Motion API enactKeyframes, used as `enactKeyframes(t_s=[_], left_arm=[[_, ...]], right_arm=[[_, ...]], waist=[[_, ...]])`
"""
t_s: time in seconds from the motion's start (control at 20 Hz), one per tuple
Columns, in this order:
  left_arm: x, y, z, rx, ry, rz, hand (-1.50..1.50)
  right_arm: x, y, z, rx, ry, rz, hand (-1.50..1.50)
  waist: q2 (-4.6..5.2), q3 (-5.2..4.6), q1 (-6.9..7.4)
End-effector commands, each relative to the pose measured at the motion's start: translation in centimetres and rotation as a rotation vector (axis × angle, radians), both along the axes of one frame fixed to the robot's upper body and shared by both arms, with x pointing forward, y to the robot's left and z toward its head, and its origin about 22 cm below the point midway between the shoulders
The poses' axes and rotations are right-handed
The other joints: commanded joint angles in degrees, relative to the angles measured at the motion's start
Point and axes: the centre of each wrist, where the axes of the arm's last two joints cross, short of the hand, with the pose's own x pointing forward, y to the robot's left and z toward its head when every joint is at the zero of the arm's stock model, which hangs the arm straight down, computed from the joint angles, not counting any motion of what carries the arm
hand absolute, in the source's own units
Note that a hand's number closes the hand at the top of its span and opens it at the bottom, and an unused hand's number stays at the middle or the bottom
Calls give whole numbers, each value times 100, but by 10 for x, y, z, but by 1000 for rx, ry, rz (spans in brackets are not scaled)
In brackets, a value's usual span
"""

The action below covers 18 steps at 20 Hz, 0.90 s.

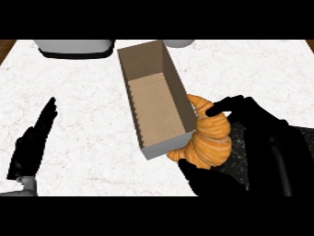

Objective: Pick the croissant from the tray and place it in the cardboard box

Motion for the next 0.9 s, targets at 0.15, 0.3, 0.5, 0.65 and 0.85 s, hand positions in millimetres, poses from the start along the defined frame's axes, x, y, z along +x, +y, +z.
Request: enactKeyframes(t_s=[0.15,0.3,0.5,0.65,0.85], left_arm=[[1,-6,-9,-7,-4,-7,0],[-1,-5,-7,2,-7,-20,0],[-5,0,-7,-15,-16,-20,0],[11,1,-3,1,-26,-27,0],[4,-13,-5,-6,-10,-26,0]], right_arm=[[64,48,32,9,37,-12,150],[105,50,25,9,100,-19,150],[142,65,4,-14,159,-19,150],[160,76,-21,8,172,-13,150],[169,98,-35,-55,255,-44,150]], waist=[[12,-1,35],[28,1,77],[35,1,106],[39,2,91],[24,3,92]])
